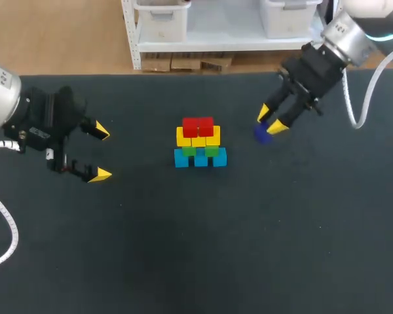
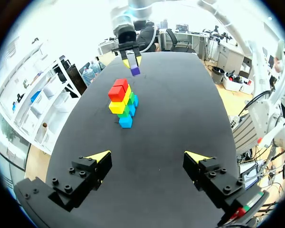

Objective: Place the blue cubes, place green cubes on the blue cubes, place the yellow cubes on the green cubes, then place the red cubes on the yellow cubes, and place purple cube on the red cubes.

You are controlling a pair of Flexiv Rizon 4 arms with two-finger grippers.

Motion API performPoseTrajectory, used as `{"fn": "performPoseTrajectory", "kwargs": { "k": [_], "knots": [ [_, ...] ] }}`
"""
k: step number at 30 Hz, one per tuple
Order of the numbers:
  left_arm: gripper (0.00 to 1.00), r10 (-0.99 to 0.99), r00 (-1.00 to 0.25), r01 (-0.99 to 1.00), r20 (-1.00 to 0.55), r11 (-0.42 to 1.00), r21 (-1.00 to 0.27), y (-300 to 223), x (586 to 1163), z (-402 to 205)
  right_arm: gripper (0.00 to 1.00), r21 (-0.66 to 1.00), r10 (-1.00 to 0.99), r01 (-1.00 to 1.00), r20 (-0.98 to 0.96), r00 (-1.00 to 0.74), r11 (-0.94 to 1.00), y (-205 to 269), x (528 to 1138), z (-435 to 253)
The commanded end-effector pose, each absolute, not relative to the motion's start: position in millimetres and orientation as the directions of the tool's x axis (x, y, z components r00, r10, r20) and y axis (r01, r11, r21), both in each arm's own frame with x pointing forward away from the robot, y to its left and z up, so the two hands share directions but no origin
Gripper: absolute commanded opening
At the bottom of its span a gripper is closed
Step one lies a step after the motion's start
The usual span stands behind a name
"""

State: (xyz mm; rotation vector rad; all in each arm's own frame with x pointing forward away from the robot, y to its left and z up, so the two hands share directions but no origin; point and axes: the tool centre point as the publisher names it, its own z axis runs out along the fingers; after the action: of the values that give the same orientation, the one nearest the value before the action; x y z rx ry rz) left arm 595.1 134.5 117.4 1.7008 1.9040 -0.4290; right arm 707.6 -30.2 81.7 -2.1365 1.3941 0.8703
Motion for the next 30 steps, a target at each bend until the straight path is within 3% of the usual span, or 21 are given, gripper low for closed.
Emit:
{"fn": "performPoseTrajectory", "kwargs": {
  "k": [1, 15, 30],
  "knots": [
    [1.0, 0.803, -0.047, 0.981, -0.594, 0.149, 0.123, 137, 594, 116, 0.0, -0.07, -0.693, -0.953, -0.671, 0.263, -0.294, -21, 700, 102],
    [1.0, 0.803, -0.047, 0.981, -0.594, 0.149, 0.123, 137, 594, 116, 0.0, -0.043, -0.699, -0.999, -0.714, 0.036, -0.008, 22, 713, 139],
    [1.0, 0.803, -0.047, 0.981, -0.594, 0.149, 0.123, 137, 594, 116, 0.0, -0.033, -0.677, -0.999, -0.734, 0.041, -0.026, 74, 709, 146]
  ]
}}
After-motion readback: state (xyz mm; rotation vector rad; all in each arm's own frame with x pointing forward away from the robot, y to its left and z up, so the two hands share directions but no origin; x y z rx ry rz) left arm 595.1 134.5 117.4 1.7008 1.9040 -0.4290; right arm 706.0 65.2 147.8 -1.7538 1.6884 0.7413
